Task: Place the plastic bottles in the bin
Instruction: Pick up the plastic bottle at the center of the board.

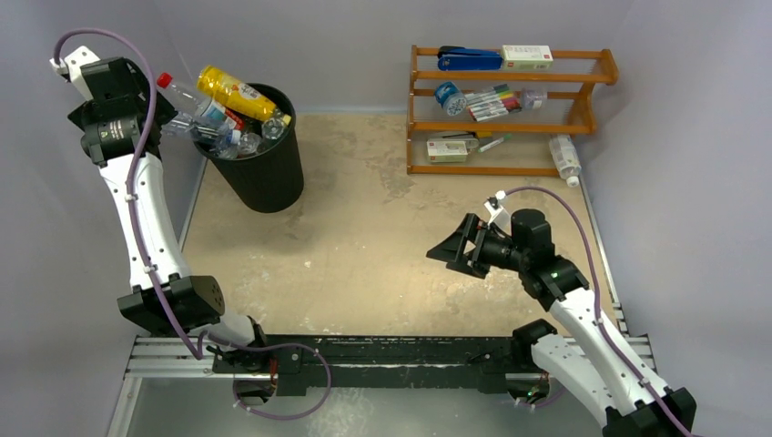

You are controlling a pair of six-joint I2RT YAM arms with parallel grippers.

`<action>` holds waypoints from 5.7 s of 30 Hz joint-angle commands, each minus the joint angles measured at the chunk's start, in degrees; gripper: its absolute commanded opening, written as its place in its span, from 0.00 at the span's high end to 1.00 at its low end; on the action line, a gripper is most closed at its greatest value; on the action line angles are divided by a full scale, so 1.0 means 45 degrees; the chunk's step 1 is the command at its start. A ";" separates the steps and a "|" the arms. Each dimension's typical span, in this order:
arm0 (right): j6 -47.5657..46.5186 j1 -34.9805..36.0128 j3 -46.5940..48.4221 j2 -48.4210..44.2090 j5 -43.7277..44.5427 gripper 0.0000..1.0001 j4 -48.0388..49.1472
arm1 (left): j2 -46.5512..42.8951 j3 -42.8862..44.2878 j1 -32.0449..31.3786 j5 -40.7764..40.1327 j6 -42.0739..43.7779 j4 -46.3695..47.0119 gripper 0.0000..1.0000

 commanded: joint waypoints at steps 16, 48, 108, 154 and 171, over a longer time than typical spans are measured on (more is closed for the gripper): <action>-0.0124 0.0052 0.0220 0.0752 -0.0560 0.02 0.1256 | -0.1684 -0.2861 0.0018 0.3675 -0.0988 0.2781 0.22; -0.5359 -0.8046 1.0001 0.8266 0.6544 0.00 -0.3293 | -0.3770 -0.3613 -0.3479 0.7484 -0.1880 0.1541 0.14; -1.1202 -0.9470 0.7504 1.4313 0.8411 0.51 0.7018 | -0.4230 -0.9290 -0.8077 0.6035 -0.1822 0.4463 0.11; -0.4985 -0.9182 0.2777 0.6468 0.4462 0.77 0.3708 | -0.3716 -0.7500 -0.8283 0.5269 -0.1634 0.1711 0.11; -0.2823 -0.6057 -0.0724 0.2850 0.2718 0.76 0.4596 | -0.2880 -0.7271 -0.8539 0.6454 -0.2669 0.2514 0.10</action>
